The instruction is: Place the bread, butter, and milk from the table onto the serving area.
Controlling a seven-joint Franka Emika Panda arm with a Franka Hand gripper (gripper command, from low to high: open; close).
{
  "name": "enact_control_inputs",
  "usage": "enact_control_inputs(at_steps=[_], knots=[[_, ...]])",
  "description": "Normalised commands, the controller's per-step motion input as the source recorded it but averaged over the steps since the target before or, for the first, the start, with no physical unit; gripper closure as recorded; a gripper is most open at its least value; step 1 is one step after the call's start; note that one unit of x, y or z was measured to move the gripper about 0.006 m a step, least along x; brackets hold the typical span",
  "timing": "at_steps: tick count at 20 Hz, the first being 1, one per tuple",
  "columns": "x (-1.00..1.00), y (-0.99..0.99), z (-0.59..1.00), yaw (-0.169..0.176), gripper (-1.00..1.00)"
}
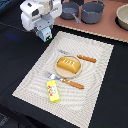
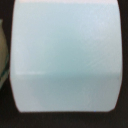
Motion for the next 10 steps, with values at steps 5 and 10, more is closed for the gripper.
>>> enact_control_inputs(at_steps=[5,10], knots=[[-0.07,0.07,-0.12,0.000,1.00],[-0.06,0.09,-0.12,0.000,1.00]])
